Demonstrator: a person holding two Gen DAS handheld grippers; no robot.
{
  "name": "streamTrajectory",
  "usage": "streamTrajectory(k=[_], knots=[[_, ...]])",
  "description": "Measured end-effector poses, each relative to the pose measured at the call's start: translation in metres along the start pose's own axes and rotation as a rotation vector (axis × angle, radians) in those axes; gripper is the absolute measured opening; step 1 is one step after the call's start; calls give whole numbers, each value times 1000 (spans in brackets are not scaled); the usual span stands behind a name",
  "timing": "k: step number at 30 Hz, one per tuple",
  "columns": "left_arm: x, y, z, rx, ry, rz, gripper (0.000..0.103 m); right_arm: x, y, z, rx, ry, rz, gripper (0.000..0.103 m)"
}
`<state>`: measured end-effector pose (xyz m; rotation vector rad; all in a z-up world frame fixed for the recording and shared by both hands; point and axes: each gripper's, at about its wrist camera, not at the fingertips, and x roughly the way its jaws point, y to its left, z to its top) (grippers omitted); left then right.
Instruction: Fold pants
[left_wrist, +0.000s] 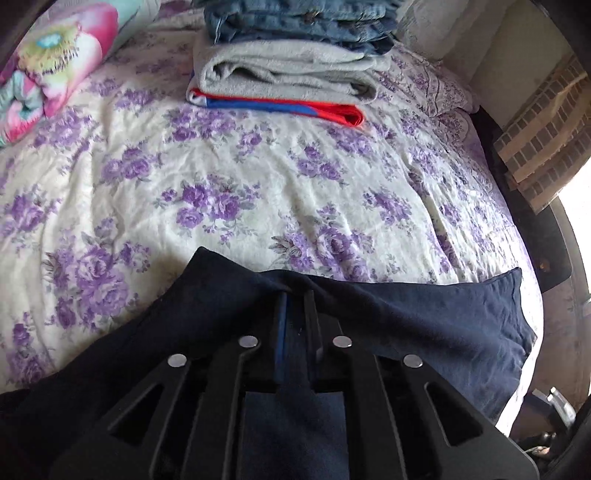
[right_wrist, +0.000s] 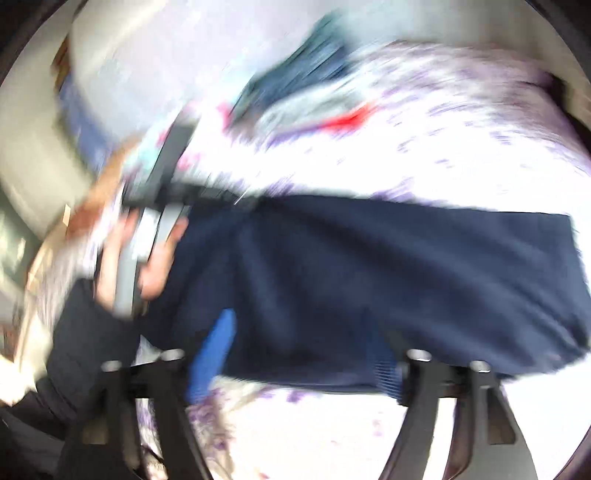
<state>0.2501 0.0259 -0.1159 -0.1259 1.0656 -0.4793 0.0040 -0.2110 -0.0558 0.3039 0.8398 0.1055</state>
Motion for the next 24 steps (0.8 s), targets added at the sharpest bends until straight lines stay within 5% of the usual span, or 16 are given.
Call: streamTrajectory(k=[6,11,14,22,23,24], knots=[[-78,-54,-56,87,-162,4,64,-70,-143,-42,459,-104,-153,82],[-64,-70,-118,100,-93,-23,64,-71,-208,-68,667,-110,-54,82],[-39,-61,-136,87,-10,-6,63,-45,-222,-59,672,-76,44,82],[-42,-62,-145,109,7,32,63,9,-246,-12,636,-78,160,84],[-43,-64,-146,110,8,39,63,8,-244,-9,621,-87,147,79],[-43,-65,-146,110,10,49,63,11,-243,-7,603,-93,98,50]])
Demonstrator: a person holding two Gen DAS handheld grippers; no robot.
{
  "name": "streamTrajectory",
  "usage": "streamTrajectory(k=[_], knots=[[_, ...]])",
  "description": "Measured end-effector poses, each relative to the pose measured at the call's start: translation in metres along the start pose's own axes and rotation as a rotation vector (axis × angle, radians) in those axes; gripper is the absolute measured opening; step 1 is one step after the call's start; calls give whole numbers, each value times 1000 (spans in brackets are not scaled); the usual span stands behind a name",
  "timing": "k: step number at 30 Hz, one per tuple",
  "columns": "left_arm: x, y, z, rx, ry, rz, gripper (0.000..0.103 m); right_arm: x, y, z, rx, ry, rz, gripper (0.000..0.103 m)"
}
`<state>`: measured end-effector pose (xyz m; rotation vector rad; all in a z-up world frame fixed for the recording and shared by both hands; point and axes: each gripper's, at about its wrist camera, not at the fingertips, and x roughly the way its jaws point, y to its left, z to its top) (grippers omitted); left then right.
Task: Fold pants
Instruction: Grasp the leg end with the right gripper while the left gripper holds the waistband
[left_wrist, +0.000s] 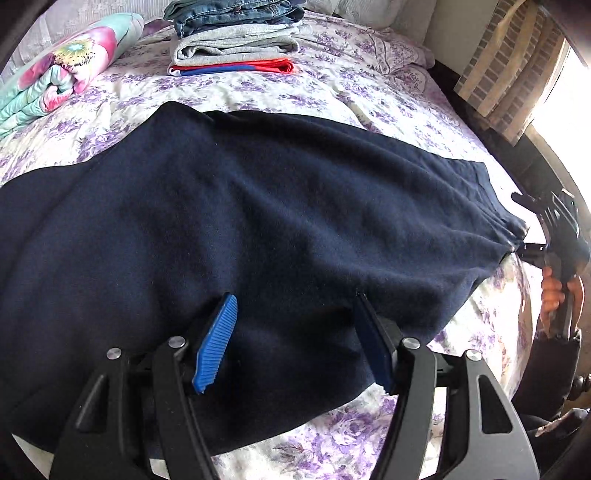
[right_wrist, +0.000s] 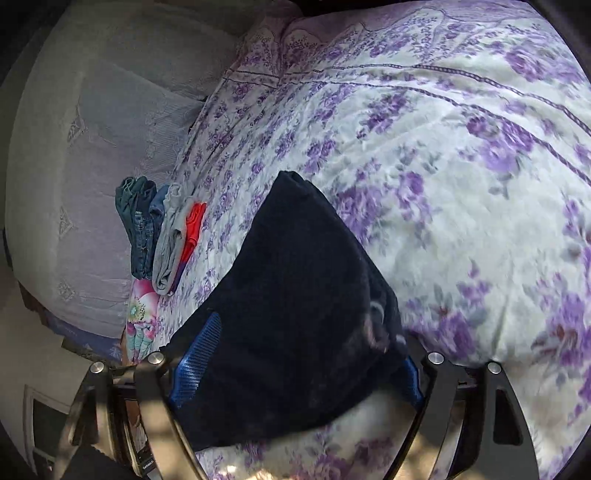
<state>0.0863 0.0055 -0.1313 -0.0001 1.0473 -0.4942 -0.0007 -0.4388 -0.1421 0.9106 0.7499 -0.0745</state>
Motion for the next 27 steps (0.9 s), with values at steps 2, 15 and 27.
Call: streamTrajectory(k=[2,15,27], knots=[[-1,-3,1,0,9,17,63,7,-5,0,-11,-4,-35,21],[18,-110,73,96,29,-155,61,4,3,-9,-130,-63,-133,22],[106,-175,99,93,187,-153,55,6,6,-12,-163,-72,-166,23]])
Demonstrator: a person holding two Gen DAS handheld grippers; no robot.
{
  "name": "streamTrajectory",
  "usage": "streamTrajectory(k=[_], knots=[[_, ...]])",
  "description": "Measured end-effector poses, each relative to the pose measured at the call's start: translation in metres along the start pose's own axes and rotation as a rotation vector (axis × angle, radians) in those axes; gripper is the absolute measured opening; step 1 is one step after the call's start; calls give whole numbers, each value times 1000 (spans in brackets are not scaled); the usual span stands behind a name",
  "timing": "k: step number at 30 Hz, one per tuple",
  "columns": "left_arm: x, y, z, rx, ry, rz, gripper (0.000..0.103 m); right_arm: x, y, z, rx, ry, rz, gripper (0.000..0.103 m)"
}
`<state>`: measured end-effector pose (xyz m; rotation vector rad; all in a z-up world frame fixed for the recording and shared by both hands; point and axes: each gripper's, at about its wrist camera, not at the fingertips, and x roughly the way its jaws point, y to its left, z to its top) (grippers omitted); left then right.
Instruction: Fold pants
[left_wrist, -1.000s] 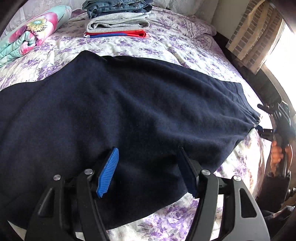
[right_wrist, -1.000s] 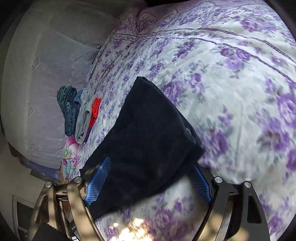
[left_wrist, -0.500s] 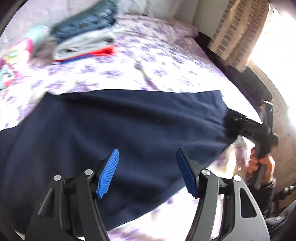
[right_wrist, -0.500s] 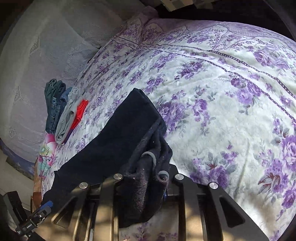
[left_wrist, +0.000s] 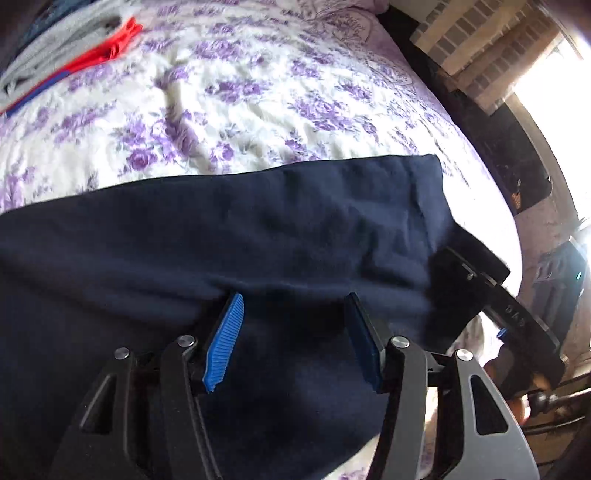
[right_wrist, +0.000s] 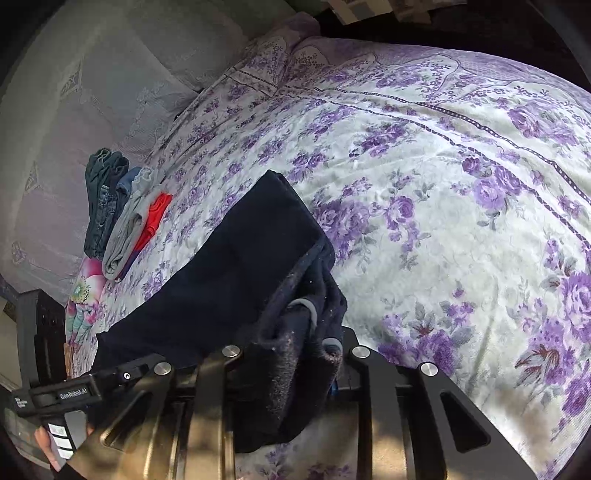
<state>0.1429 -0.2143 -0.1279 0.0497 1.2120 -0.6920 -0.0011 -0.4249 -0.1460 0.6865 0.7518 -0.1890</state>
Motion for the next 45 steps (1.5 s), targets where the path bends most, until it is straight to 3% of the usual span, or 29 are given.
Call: streamTrajectory(k=[3,7,10,12,14,23,26,29,32,33,37,40,45], knots=[[-1,-5,-8,30,-18,-4,55,2,3,-1,-10,-8,-18,24],[2,-9,-14,74,-46,51,52,2,6,-3,-28,-19,-45,24],[-1,-7,-17,83,-80,97,34,2,6,-2,-22,-18,-52,24],[-3,-1,-15,75,-98,112,11,2,7,-3,-21,-19,-62,24],[-4,2,-15,76,-103,111,7,2,9,-4,-23,-20,-77,24],[3,-13,-19,166,-132,205,6,1,17,-4,1,-23,-160,25],[-3,-8,-21,139,-148,169,6,-5,23,-1,14,-21,-176,22],[-22,3,-27,85,-155,82,6,-6,31,7,7,-13,-182,21],[-67,37,-44,-16,-150,-81,6,-13,42,12,6,-3,-165,20],[-84,51,-51,-32,-173,-88,6,-19,51,14,-11,-9,-144,20],[-167,140,-90,-168,-332,29,19,-36,112,12,-139,-38,-47,20],[-213,222,-125,-311,-394,162,27,-31,171,-3,-268,-21,25,20],[-218,303,-168,-484,-387,162,27,8,276,-56,-519,107,147,19]])
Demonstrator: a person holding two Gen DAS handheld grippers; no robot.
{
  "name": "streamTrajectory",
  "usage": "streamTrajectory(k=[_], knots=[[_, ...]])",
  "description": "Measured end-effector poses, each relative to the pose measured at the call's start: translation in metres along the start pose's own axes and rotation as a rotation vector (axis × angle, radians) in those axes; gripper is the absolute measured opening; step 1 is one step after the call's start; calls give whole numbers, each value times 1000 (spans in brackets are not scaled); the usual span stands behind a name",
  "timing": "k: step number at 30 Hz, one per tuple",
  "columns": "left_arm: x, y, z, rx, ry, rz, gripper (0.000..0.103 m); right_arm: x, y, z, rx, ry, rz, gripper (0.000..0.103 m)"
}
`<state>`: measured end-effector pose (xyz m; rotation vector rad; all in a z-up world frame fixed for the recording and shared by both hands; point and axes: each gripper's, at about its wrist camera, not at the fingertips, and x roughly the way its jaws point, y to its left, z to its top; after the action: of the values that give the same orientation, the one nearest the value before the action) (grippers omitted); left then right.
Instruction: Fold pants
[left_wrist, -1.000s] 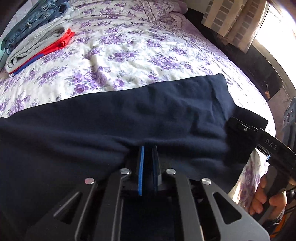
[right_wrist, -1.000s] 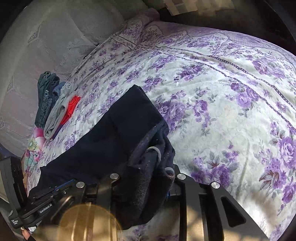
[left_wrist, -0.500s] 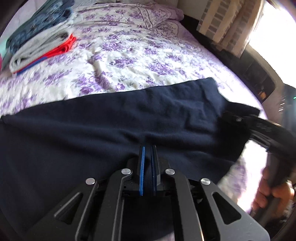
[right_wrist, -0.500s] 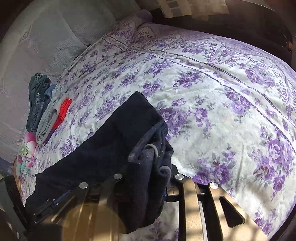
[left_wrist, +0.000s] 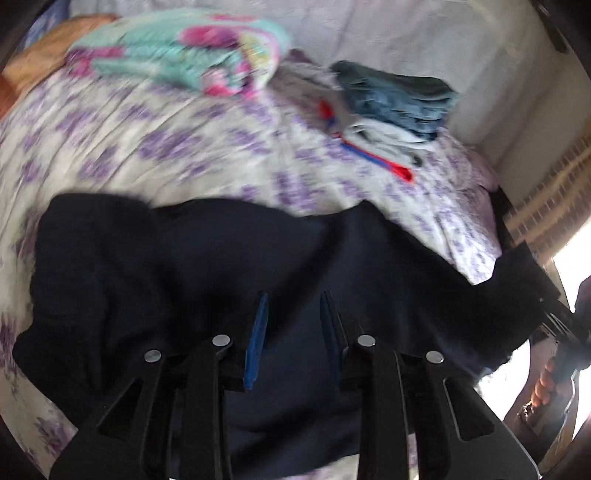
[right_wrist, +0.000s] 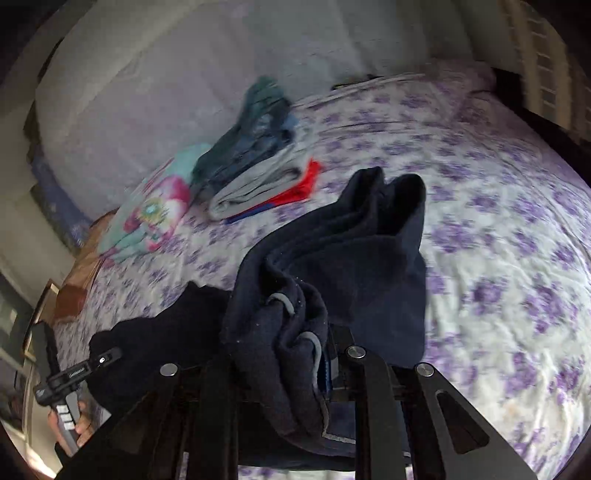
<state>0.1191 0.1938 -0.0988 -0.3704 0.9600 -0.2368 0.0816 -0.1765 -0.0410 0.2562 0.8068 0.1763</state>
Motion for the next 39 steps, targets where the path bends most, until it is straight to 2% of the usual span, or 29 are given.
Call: streamTrajectory(k=[4,7,9,11,12,13,15,17,20,23,24,25,26,27,32,35,38,39], knots=[[18,10,-3,-5,3,-9,27,63,65,-21,-150,148,50,19],[19,10,-3,9,-3,-10,27,101,86,-46,-219,226,6,19],[18,14,-4,13,-5,-17,27,109,86,-55,-216,231,-6,20],[18,13,-3,19,-8,-13,27,105,88,-57,-221,226,5,25],[19,15,-3,20,-9,-11,27,105,89,-57,-216,241,34,37],[19,14,-3,21,-11,-9,27,105,88,-57,-214,262,64,58],[17,14,-5,20,-13,-10,27,104,93,-58,-223,299,112,75],[17,15,-5,16,-15,-15,27,93,95,-57,-232,295,153,75],[17,15,-5,17,-15,-14,27,69,92,-48,-213,214,179,75],[17,14,-6,18,-15,-14,29,58,87,-33,-226,97,48,75],[17,14,-6,21,-16,-14,30,61,87,-27,-240,67,-5,65],[17,13,-6,24,-17,-12,31,68,87,-22,-257,53,-38,31],[18,12,-5,27,-17,-11,32,79,86,-18,-261,61,-59,14],[17,11,-5,30,-18,-8,32,92,82,-14,-236,84,-53,4],[17,10,-6,32,-20,-5,33,156,64,-13,-171,214,-77,1],[18,9,-5,39,-18,-6,36,148,69,-10,-172,226,-65,4],[18,7,-5,47,-18,-4,37,133,62,-9,-110,238,19,6],[18,7,-5,46,-18,-5,37,125,61,-13,-100,240,53,10]])
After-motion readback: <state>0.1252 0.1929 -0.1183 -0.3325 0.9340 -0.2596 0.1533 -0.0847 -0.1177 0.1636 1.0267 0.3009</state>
